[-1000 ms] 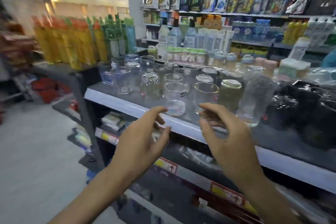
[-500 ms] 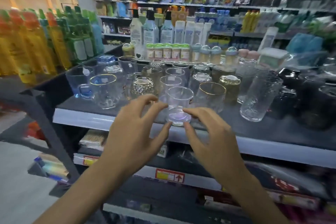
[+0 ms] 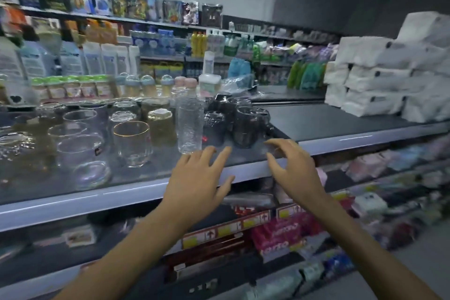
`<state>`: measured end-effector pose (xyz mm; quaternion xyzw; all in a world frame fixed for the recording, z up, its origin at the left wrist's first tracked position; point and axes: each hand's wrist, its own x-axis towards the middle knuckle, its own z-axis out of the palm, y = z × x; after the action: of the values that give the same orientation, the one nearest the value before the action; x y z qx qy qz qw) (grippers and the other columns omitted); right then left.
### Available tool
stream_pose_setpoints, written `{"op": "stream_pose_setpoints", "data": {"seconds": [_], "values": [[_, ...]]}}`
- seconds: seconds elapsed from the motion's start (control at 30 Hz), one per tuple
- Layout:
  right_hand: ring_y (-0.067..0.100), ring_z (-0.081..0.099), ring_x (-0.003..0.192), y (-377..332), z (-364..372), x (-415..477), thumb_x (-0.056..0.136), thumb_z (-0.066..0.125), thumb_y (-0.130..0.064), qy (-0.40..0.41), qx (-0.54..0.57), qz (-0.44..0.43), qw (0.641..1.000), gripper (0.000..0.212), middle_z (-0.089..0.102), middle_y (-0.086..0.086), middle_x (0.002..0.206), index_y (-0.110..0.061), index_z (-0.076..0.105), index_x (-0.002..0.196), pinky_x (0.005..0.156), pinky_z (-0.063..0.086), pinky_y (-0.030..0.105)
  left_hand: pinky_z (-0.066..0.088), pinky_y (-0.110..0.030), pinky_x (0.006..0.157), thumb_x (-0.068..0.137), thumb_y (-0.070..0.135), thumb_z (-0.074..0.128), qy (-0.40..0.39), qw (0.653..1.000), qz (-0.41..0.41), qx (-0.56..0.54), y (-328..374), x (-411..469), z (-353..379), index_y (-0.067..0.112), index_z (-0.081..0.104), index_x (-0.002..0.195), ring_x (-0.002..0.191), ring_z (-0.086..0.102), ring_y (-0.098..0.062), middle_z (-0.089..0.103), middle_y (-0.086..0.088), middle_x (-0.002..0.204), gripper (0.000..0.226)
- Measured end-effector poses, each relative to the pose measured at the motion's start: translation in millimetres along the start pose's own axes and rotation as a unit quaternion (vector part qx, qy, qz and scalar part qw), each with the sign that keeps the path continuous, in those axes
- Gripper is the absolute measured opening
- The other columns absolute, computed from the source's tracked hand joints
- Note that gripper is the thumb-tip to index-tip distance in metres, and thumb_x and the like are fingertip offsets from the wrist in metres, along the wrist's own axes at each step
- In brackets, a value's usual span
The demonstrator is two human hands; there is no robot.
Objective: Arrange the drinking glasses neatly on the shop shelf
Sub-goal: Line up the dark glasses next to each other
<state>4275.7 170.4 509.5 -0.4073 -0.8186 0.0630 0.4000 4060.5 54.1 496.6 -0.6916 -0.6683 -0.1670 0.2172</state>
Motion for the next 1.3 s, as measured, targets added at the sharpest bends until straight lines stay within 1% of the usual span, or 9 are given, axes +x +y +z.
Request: {"op": "stream_pose_setpoints", "data": {"seconds": [0.23,0.5,0.67,0.77,0.9,0.97,1.07,1.17,1.3], "values": [[0.022,0.063,0.109,66,-16,66,0.095,0.064,-0.024,-0.050,-0.043,0.024,0.998,0.030,0.065,0.001,0.120,-0.025,0.065,0.125,0.092,0.052,0.036,0.046,-0.048,0.096,0.099,0.050,0.039,-0.005,0.997,0.063,0.052,59,82,33,0.018,0.050,0.143,0.117,0.056,-0.035,0.058,-0.012,0.136,0.056],[0.015,0.064,0.101,121,0,163,0.092,0.066,-0.027,-0.114,0.020,-0.041,0.992,0.033,0.068,-0.001,0.115,-0.028,0.066,0.125,0.094,0.055,0.041,0.033,-0.054,0.114,0.099,0.036,0.043,0.007,0.987,0.101,0.121,95,161,78,0.007,0.066,0.120,0.121,0.054,-0.039,0.063,-0.017,0.122,0.043],[0.015,0.054,0.126,137,13,213,0.086,0.081,-0.033,-0.283,0.072,-0.102,0.951,0.074,0.053,0.000,0.146,-0.025,0.047,0.151,0.095,0.039,0.020,0.023,-0.056,0.123,0.102,0.036,0.045,0.002,0.985,0.076,0.156,91,168,98,0.004,0.072,0.105,0.118,0.057,-0.041,0.068,-0.021,0.112,0.043],[0.010,0.048,0.131,144,27,232,0.079,0.088,-0.035,-0.367,0.061,-0.141,0.918,0.093,0.048,-0.007,0.147,-0.020,0.039,0.157,0.096,0.034,0.008,0.022,-0.052,0.124,0.102,0.043,0.044,-0.011,0.984,0.048,0.171,88,167,95,0.006,0.072,0.101,0.123,0.056,-0.040,0.068,-0.020,0.114,0.047],[0.016,0.045,0.139,153,44,249,0.066,0.093,-0.049,-0.392,0.033,-0.201,0.897,0.114,0.047,0.001,0.153,-0.017,0.035,0.158,0.115,0.034,0.025,0.027,-0.053,0.122,0.100,0.049,0.048,0.004,0.985,0.018,0.174,88,167,95,0.006,0.072,0.097,0.121,0.058,-0.039,0.068,-0.018,0.115,0.050],[0.009,0.046,0.130,153,39,258,0.073,0.090,-0.045,-0.425,0.053,-0.198,0.882,0.102,0.048,-0.006,0.145,-0.017,0.038,0.156,0.104,0.033,0.016,0.030,-0.051,0.120,0.098,0.044,0.051,0.032,0.984,0.025,0.173,91,170,98,0.006,0.071,0.097,0.117,0.060,-0.039,0.067,-0.017,0.113,0.043],[0.014,0.061,0.116,155,35,277,0.088,0.076,-0.050,-0.450,0.123,-0.124,0.876,0.059,0.062,-0.005,0.132,-0.029,0.058,0.140,0.095,0.051,0.028,0.040,-0.048,0.110,0.095,0.029,0.055,0.069,0.984,0.028,0.159,103,183,103,0.008,0.066,0.093,0.108,0.061,-0.039,0.065,-0.016,0.106,0.024],[0.025,0.069,0.102,164,47,299,0.096,0.069,-0.035,-0.409,0.182,-0.062,0.892,0.022,0.070,0.003,0.108,-0.026,0.071,0.116,0.087,0.061,0.036,0.047,-0.047,0.096,0.095,0.026,0.052,0.078,0.985,-0.026,0.154,117,202,105,0.009,0.064,0.101,0.109,0.059,-0.039,0.063,-0.016,0.113,0.021],[0.025,0.070,0.084,166,67,313,0.097,0.065,-0.020,-0.341,0.208,-0.022,0.916,0.018,0.073,0.011,0.103,-0.017,0.070,0.115,0.067,0.059,0.028,0.050,-0.045,0.089,0.097,0.042,0.046,0.063,0.979,-0.145,0.125,127,230,118,0.012,0.055,0.132,0.122,0.050,-0.036,0.054,-0.015,0.134,0.048]]}}
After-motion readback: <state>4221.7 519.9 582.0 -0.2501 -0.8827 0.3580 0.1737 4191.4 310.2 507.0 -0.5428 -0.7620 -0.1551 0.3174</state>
